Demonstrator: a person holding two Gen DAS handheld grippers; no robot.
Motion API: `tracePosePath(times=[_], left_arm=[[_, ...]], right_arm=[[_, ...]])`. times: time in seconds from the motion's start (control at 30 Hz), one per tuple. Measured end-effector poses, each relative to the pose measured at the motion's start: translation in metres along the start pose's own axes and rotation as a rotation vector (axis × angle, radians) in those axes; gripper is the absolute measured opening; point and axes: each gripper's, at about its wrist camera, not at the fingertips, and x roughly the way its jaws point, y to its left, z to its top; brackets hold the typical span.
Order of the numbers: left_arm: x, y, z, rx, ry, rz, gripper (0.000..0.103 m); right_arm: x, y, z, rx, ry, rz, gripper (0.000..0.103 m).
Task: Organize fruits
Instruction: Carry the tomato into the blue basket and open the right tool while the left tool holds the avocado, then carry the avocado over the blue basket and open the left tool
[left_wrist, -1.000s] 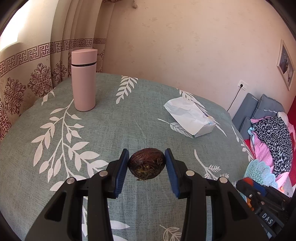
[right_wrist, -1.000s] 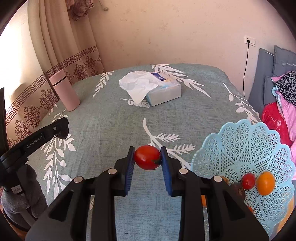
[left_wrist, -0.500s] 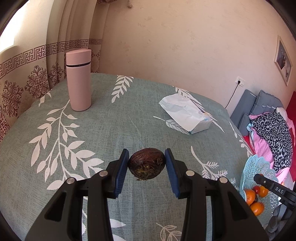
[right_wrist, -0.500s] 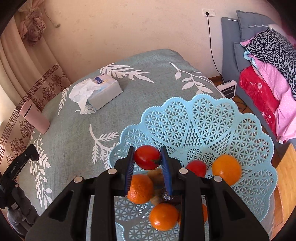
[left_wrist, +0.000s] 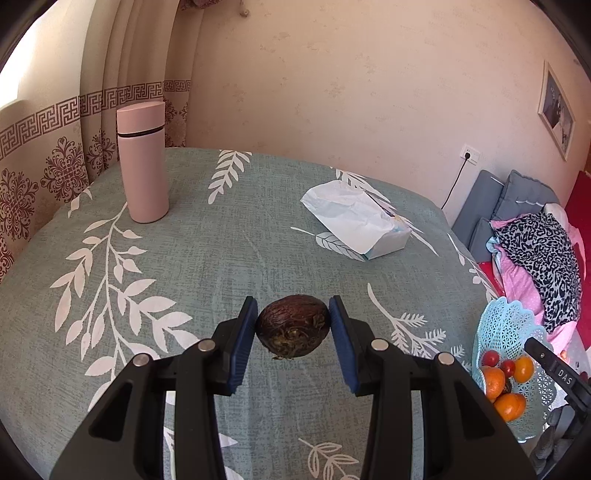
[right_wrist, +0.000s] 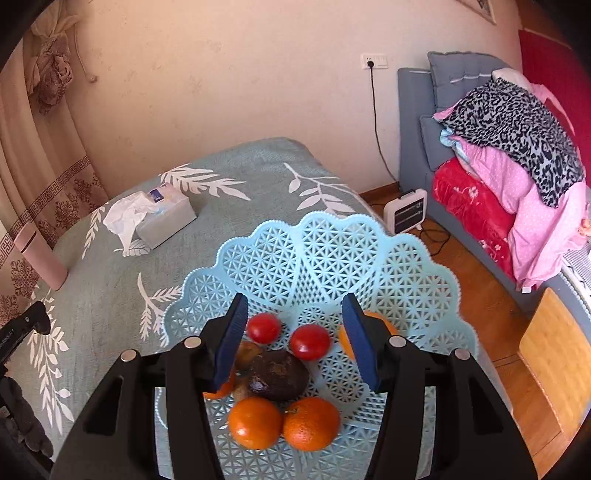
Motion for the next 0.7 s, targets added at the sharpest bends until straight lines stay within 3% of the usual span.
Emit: tracePosePath(times=[0.3, 0.53, 0.7], left_arm=[[-0.003, -0.034, -0.015, 0.084, 0.022, -0.064, 0.041], [-0.006, -0.068, -0.026, 0.156, 0.047, -0.147, 0.041], [-0.008, -0.098, -0.033, 0.223, 0.057, -0.195, 0.041]], right_arm=[[-0.035, -0.031, -0.018, 0.001, -0.210, -0.191, 0.067], [-0.047, -0.040, -0.021, 0.037, -0.283, -0.203, 0.078], [-0.042, -0.051, -0.023, 0.087, -0.258, -0.204, 0.078]])
